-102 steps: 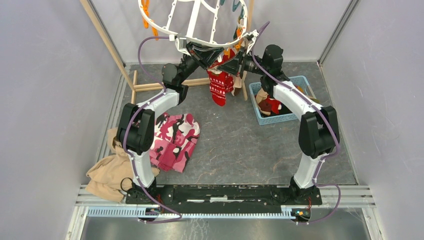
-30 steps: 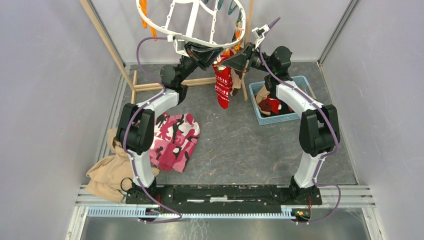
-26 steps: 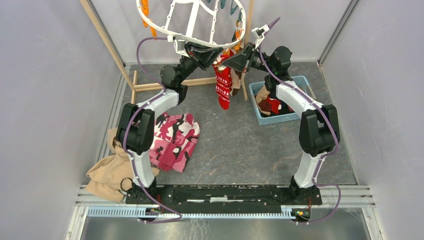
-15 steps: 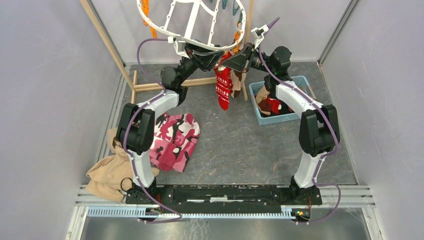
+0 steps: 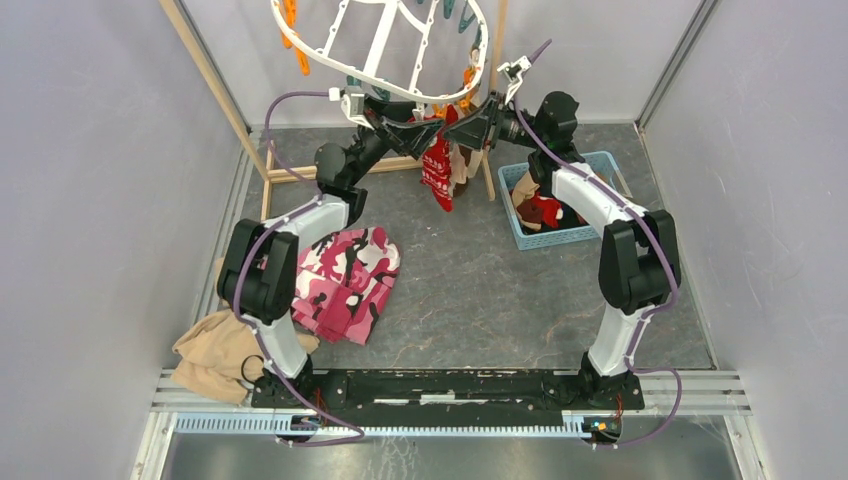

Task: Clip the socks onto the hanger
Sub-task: Clamp the sock onto the hanger, then adjust the sock on the hanger.

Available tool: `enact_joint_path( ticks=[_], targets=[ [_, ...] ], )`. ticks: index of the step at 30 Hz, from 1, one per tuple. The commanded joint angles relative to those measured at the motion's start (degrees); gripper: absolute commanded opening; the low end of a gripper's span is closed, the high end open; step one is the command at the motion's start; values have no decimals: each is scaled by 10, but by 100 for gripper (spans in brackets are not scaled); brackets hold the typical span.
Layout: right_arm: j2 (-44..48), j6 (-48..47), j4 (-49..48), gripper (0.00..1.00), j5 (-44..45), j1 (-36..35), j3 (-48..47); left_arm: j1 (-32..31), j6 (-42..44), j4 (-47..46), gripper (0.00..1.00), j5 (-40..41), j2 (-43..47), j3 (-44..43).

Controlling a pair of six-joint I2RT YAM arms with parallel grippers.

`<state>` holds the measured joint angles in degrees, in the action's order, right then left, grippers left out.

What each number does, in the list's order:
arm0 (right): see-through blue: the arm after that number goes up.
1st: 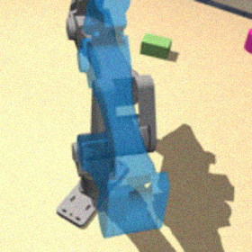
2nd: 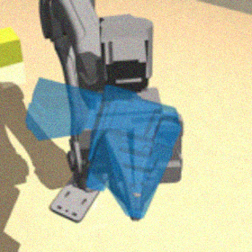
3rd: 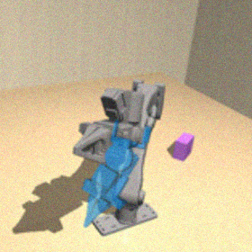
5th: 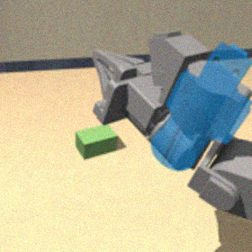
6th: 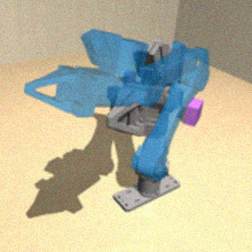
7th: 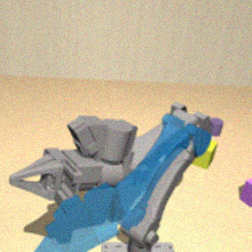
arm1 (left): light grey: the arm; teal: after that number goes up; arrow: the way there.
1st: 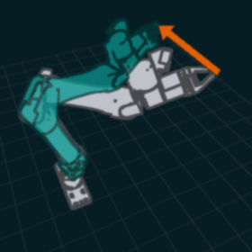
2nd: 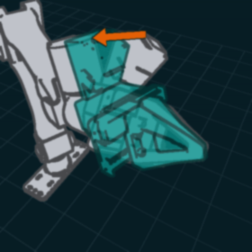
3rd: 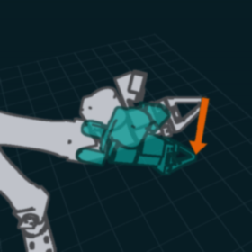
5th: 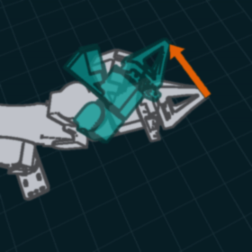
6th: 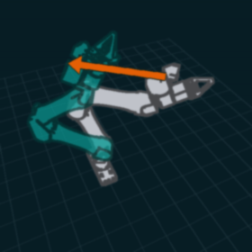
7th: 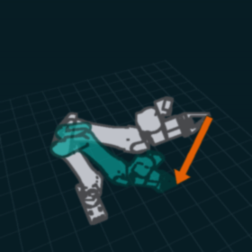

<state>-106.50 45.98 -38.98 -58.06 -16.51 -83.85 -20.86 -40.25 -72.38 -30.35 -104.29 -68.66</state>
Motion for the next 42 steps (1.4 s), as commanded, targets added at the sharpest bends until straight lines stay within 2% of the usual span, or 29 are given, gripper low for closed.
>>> enact_joint_path(
  ticks=[1,6,15,21,25,29,31,33,37,39,42],
  targets=[
    [45,-130,106,42,6,-4,2,7,61,60,100,42,74,36],
    [90,-292,246,52,38,0,11,9,114,157,100,90,149,97],
    [190,-550,431,55,94,38,75,14,175,293,100,128,273,193],
    [262,-671,517,58,111,95,123,35,161,382,100,99,379,258],
    [322,-750,538,61,176,125,155,56,134,418,100,55,438,308],
    [389,-766,519,69,198,162,184,75,122,455,100,23,484,338],
    [410,-769,521,80,199,193,187,79,122,496,100,17,505,341],
    [425,-754,521,97,193,213,192,81,122,526,100,13,527,343],
    [405,-693,475,98,126,221,219,81,119,558,100,11,581,355],
    [367,-626,406,97,87,219,230,81,119,574,100,12,604,357],
    [311,-535,312,84,117,186,228,82,131,617,100,20,638,351]
  ],
)
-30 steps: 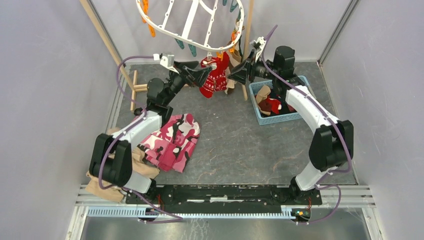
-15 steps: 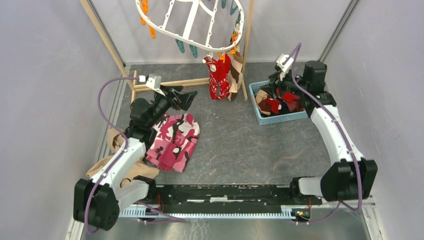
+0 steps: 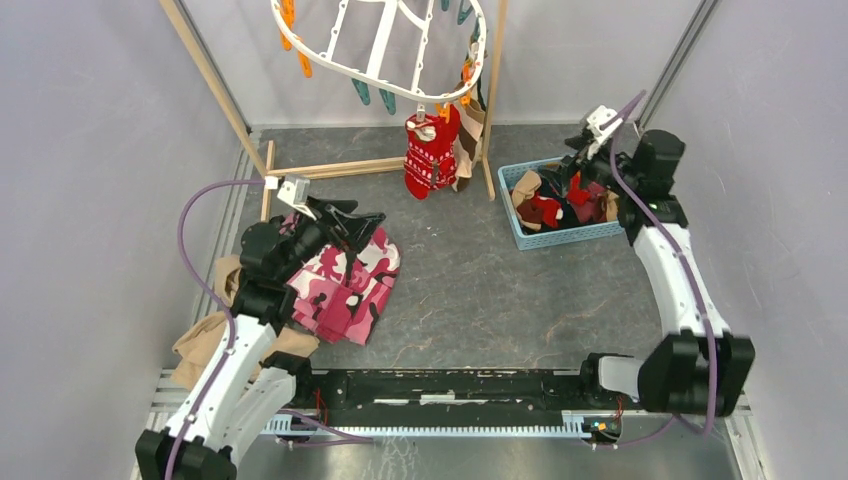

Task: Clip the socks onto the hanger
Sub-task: Adjust the sock on the hanger.

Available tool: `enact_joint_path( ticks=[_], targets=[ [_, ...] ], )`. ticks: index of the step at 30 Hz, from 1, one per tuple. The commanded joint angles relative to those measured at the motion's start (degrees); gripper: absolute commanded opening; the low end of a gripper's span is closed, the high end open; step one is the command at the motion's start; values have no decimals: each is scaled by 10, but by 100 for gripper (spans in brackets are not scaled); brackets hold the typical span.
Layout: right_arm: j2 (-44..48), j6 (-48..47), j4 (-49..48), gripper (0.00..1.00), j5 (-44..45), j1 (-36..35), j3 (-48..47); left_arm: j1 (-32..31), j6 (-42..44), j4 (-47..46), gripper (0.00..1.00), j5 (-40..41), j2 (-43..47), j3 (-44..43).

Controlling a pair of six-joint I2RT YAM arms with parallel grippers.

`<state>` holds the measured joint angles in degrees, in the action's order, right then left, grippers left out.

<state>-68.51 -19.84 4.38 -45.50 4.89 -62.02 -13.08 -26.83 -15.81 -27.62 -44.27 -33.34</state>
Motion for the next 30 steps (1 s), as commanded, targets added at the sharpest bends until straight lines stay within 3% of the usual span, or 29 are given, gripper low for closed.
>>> enact_joint_path(
  ticks=[1,6,11,13,16,22,25,30],
  targets=[
    [-85,134,-136,81,14,-42,1,3,4,69,100,-3,50,-4],
    [-186,197,-221,48,162,-143,-40,3,8,109,100,21,111,11],
    [-314,255,-256,36,236,-208,-132,3,-15,121,100,25,148,27],
    [-358,269,-268,37,207,-218,-166,3,-16,136,100,29,164,25],
    [-391,275,-273,37,87,-235,-190,3,-12,153,100,38,187,28],
    [-320,204,-299,44,-61,-259,-101,3,-14,133,100,42,196,40],
    [-292,111,-201,49,-102,-259,-113,3,-20,107,100,32,179,39],
    [-244,-31,7,73,-81,-257,-152,3,-31,70,100,8,150,33]
  ],
)
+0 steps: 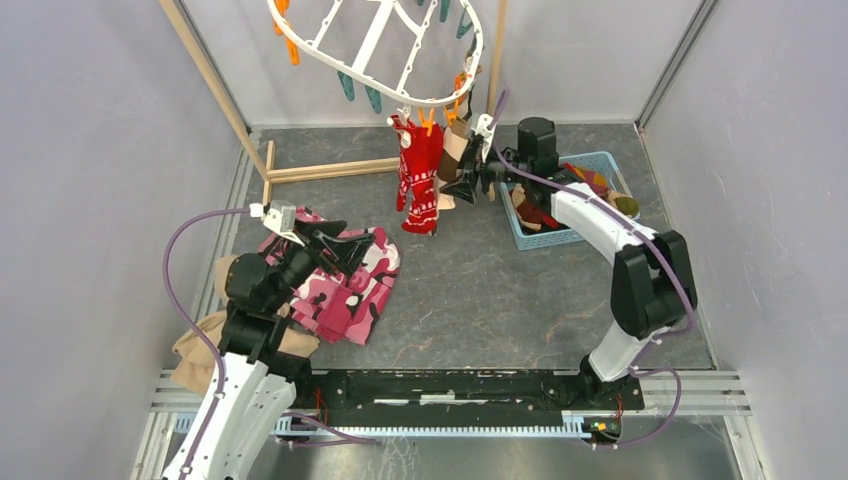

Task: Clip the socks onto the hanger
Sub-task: Adjust the sock on the hanger, then reset both arms

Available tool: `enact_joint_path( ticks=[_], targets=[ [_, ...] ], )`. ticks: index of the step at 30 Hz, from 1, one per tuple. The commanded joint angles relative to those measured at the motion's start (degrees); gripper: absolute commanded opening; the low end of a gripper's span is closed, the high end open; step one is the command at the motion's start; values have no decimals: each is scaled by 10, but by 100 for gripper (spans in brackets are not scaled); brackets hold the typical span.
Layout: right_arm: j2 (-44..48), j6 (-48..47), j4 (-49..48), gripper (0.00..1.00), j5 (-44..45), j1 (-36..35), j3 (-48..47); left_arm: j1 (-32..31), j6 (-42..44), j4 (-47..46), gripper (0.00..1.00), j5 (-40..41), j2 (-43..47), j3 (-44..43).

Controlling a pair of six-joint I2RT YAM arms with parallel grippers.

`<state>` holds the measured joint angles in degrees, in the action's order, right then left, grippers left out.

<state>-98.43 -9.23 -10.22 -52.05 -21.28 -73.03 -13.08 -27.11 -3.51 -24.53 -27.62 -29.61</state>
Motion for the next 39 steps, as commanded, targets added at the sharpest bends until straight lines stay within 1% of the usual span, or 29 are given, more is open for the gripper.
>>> enact_joint_path(
  ticks=[1,4,5,8,12,14,15,16,17,18,21,23,25,28,31,35,39],
  targets=[
    [68,-156,179,76,-2,6,-42,3,-31,-58,100,-28,-21,-6],
    [120,-215,247,82,29,26,-22,3,-30,-60,100,-44,-30,-16],
    [142,-229,256,83,37,39,-7,3,-28,-58,100,-47,-31,-20],
    [204,-258,263,89,44,92,50,3,-23,-55,100,-55,-27,-28],
    [286,-280,266,97,50,169,100,3,-25,-56,100,-62,-27,-32],
    [329,-281,259,98,75,195,120,3,-24,-56,100,-67,-29,-37],
    [344,-266,245,98,105,204,129,3,-23,-56,100,-68,-31,-39],
    [359,-222,218,98,136,218,144,3,-19,-50,100,-65,-33,-44],
    [375,-170,187,98,190,234,155,3,-11,-39,100,-60,-34,-52],
    [383,-125,174,98,228,250,161,3,-2,-24,100,-52,-35,-57],
    [390,-73,169,98,236,292,152,3,27,24,100,-30,-34,-81],
    [400,-60,168,98,250,300,148,3,41,50,100,-23,-32,-96],
    [409,-67,176,98,246,301,138,3,53,74,100,-19,-28,-112],
    [409,-74,198,98,207,302,118,3,69,108,100,-16,-23,-136],
    [411,-48,206,98,174,303,111,3,78,130,100,-11,-12,-153],
    [416,-12,213,98,155,303,108,3,81,153,100,-10,-1,-170],
    [420,15,230,98,159,303,114,3,87,170,100,-13,6,-182]
  ],
)
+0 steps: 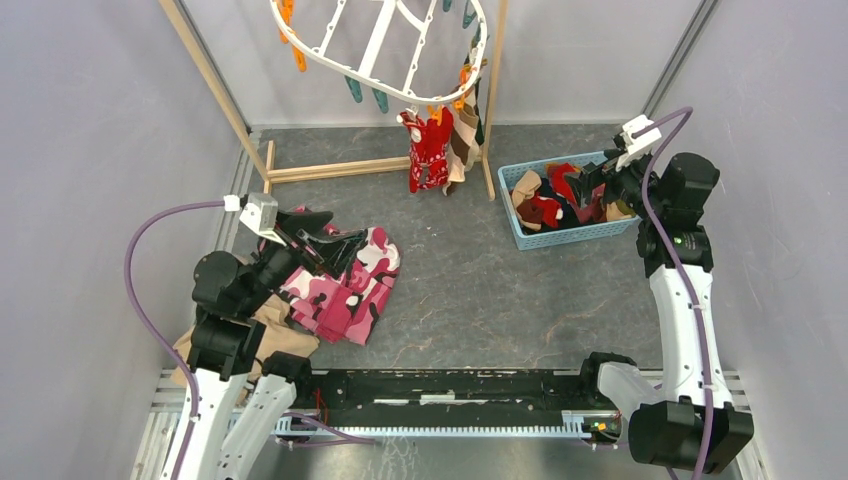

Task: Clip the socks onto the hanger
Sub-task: Reset both arms

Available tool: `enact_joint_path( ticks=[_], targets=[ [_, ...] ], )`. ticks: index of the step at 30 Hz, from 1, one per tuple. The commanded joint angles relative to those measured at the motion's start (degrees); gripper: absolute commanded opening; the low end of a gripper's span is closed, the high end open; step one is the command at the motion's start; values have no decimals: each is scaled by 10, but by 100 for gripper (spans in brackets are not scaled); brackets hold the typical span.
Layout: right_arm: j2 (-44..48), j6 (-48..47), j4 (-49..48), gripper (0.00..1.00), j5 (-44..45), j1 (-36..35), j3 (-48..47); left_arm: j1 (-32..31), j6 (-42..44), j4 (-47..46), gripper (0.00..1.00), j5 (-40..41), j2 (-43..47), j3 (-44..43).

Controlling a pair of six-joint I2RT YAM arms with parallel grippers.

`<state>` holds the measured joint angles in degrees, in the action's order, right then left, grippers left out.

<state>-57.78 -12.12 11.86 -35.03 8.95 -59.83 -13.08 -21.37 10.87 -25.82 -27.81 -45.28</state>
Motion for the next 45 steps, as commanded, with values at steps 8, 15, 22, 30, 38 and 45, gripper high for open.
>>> enact_joint_path(
  ticks=[8,15,22,30,38,45],
  targets=[
    [27,45,4,98,16,1,5,3,19,13,100,-10,12,0],
    [28,54,0,98,-44,1,14,3,41,-1,100,46,-18,25],
    [29,43,-10,98,-65,1,39,4,64,-18,100,76,-55,26],
    [17,65,-43,98,-62,0,68,22,83,-14,100,62,-71,55],
    [14,68,-57,98,-49,0,79,32,101,10,100,84,-48,72],
    [17,57,-51,98,-43,0,74,51,93,0,100,72,-41,79]
  ],
)
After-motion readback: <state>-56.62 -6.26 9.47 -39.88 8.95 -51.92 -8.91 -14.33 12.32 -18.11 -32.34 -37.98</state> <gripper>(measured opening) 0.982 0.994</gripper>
